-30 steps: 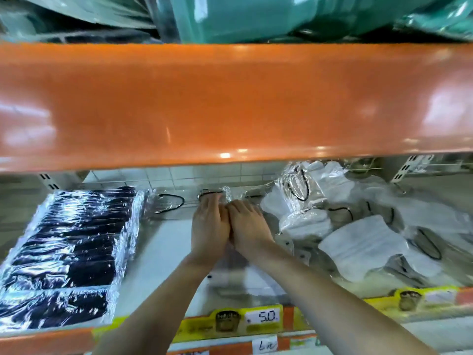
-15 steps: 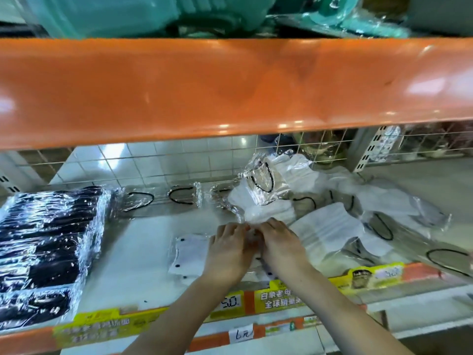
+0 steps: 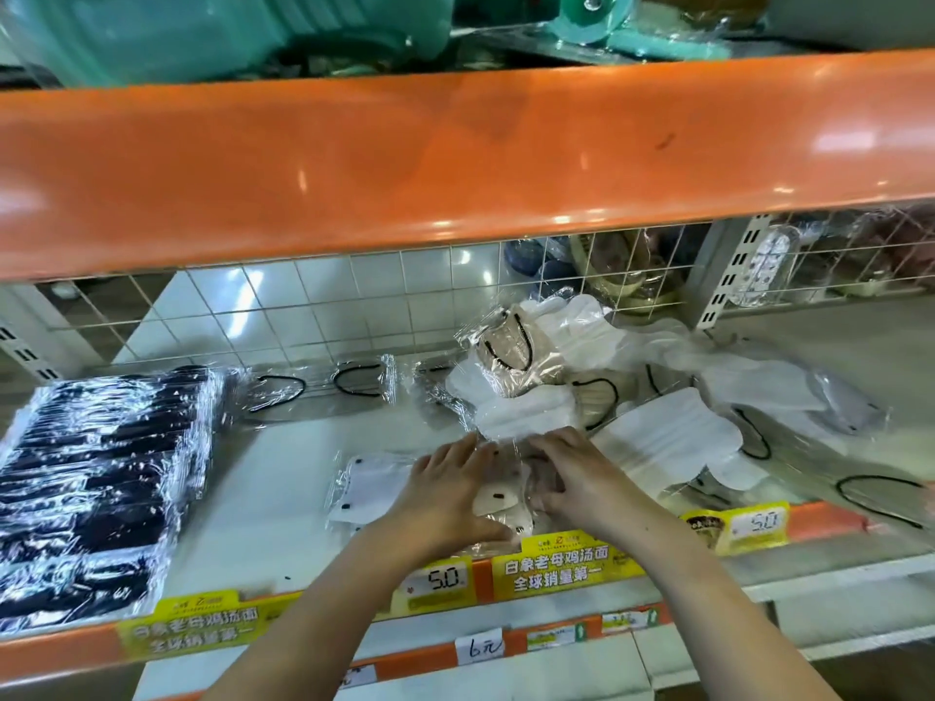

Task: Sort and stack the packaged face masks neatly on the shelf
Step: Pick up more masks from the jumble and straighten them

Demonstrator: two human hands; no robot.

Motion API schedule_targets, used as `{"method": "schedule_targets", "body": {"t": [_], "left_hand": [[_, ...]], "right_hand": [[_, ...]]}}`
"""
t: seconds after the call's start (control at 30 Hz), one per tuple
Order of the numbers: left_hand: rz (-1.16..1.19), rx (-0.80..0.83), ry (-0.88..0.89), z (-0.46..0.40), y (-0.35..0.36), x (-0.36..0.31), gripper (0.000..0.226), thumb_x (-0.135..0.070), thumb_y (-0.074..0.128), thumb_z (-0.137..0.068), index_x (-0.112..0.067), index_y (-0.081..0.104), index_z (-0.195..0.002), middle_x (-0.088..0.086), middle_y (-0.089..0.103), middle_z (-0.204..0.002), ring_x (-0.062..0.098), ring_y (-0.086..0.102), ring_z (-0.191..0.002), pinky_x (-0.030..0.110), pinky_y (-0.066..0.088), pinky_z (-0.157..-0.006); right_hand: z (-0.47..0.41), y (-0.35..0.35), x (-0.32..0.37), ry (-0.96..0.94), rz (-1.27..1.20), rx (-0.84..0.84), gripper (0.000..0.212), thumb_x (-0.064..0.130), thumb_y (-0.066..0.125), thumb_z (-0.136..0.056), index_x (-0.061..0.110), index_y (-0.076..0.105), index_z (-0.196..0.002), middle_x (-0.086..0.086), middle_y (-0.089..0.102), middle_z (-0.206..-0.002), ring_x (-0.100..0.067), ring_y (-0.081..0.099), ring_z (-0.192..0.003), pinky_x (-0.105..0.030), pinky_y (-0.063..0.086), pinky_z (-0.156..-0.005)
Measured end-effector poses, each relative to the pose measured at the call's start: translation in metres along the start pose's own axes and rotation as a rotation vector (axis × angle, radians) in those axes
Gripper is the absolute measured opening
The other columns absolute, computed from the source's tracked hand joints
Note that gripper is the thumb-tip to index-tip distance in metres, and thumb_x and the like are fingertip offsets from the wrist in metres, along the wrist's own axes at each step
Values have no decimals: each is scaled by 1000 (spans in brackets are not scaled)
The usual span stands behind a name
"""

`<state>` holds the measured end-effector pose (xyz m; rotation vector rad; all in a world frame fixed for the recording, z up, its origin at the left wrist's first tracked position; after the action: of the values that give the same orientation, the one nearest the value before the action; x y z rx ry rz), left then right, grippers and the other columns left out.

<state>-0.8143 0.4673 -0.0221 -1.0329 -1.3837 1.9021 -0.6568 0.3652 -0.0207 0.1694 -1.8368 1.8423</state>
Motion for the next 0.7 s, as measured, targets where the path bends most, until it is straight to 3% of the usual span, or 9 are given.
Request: {"method": "schedule_targets", "body": {"t": [0.13,0.23,0.3,0.33,0.4,0.47,0.6,0.7], "left_hand": [[190,-55,-35,3,-7,6,66,-44,62,-86,-24,36,-143,-4,36,-148,17,35,-133,27,29,-105],[447,-146,-166,6,-18,5,35,-31,49,-97,-19,52,-130,0,57,-127,17,57,-103,24,41,-81],[595,-229,-245,8,-27,7,34,-40,40,-100,-17,59,-117,7,64,-116,16,57,-86,24,42,-67],[705,-276,-286,10,-29,10,38,-43,39,-99,-15,60,-113,9,65,-112,17,56,-86,23,42,-66],[1011,-340,-433,13,-32,13,48,-49,38,-97,-13,58,-121,16,62,-119,30,58,-104,32,46,-82],[1272,-364,-565,14,-31,17,52,-51,40,-97,-11,56,-127,28,53,-130,46,49,-120,53,40,-98],[1557,-411,-551,10,-19,23,37,-45,51,-89,-19,73,-102,11,68,-115,29,60,-113,48,38,-107],[1531,-458,-513,8,-14,17,46,-54,52,-83,-20,66,-111,4,65,-119,24,58,-115,44,40,-106]], "right_hand": [[4,0,1,0,44,76,86,37,77,-75,18,33,-146,0,30,-142,-18,29,-134,-30,30,-109],[4,0,2,22,77,63,83,39,77,-74,18,35,-143,1,32,-138,-19,31,-132,-34,33,-107],[2,2,3,37,87,28,75,36,76,-74,17,41,-139,-1,37,-131,-20,36,-128,-34,35,-103],[1,2,3,46,78,9,72,34,76,-74,16,44,-136,-2,38,-127,-20,37,-125,-34,37,-102],[-1,4,3,49,51,-26,57,30,74,-75,12,52,-124,-4,41,-121,-22,41,-119,-34,38,-97],[-4,5,1,57,20,-69,35,24,71,-79,8,56,-106,-6,44,-113,-25,45,-112,-34,39,-90],[-6,1,3,93,-122,-207,12,16,62,-89,7,56,-87,-4,47,-93,-23,51,-92,-25,31,-72],[-4,-3,10,150,-287,-265,11,15,59,-91,11,53,-83,1,53,-80,-19,51,-80,-24,28,-63]]}}
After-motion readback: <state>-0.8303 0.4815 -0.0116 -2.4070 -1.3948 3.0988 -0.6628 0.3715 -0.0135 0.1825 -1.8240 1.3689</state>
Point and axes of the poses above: each hand's wrist, its own z-axis away from the middle knuckle, its own y-axis out of the palm, x = y × z, the point moved 1 cm from there along -z, towards the middle knuckle
